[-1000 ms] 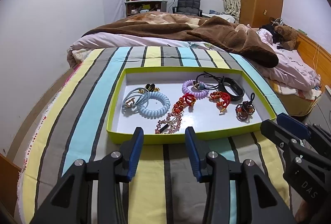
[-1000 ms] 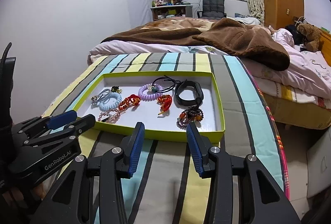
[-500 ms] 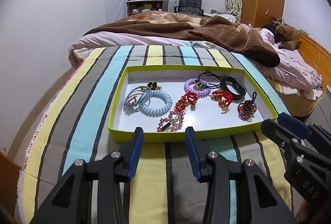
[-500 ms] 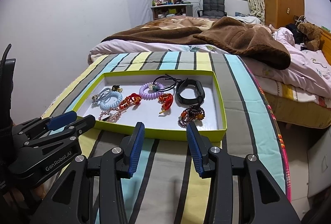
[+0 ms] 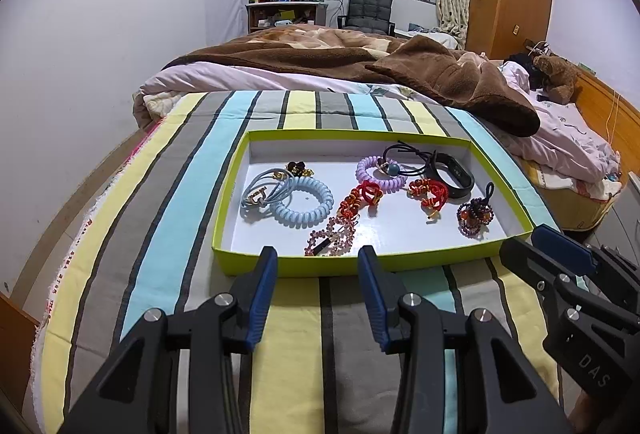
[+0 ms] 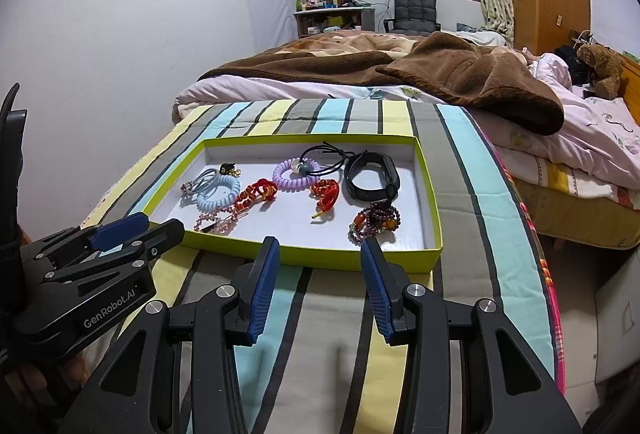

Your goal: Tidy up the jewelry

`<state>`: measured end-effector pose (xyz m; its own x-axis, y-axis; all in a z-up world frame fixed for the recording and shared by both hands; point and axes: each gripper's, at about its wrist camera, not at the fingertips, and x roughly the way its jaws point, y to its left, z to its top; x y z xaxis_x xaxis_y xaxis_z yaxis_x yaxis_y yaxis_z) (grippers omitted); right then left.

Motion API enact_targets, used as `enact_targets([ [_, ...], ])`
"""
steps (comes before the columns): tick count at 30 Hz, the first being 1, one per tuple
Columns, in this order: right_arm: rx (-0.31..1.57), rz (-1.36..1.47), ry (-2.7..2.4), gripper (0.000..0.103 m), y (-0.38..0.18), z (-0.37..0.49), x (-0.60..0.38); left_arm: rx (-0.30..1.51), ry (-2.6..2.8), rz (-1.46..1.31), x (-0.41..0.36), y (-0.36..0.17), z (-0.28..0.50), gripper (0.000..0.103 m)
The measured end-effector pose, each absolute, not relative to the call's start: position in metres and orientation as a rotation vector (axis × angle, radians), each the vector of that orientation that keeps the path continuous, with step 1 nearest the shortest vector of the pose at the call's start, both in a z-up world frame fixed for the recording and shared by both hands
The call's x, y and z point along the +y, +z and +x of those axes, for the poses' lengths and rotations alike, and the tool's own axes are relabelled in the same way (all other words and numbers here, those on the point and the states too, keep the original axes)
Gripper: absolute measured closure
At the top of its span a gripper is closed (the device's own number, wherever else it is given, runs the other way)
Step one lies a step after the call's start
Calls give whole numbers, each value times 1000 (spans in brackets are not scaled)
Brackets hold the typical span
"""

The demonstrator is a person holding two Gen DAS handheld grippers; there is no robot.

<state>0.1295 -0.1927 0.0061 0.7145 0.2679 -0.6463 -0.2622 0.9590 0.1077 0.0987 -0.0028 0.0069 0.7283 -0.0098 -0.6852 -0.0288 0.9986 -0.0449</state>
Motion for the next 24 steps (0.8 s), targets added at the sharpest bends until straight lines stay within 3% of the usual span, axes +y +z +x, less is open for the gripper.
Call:
enact_targets([
  [24,717,9,295,60,6,130,-193,756,14,-58,0,7,98,60],
])
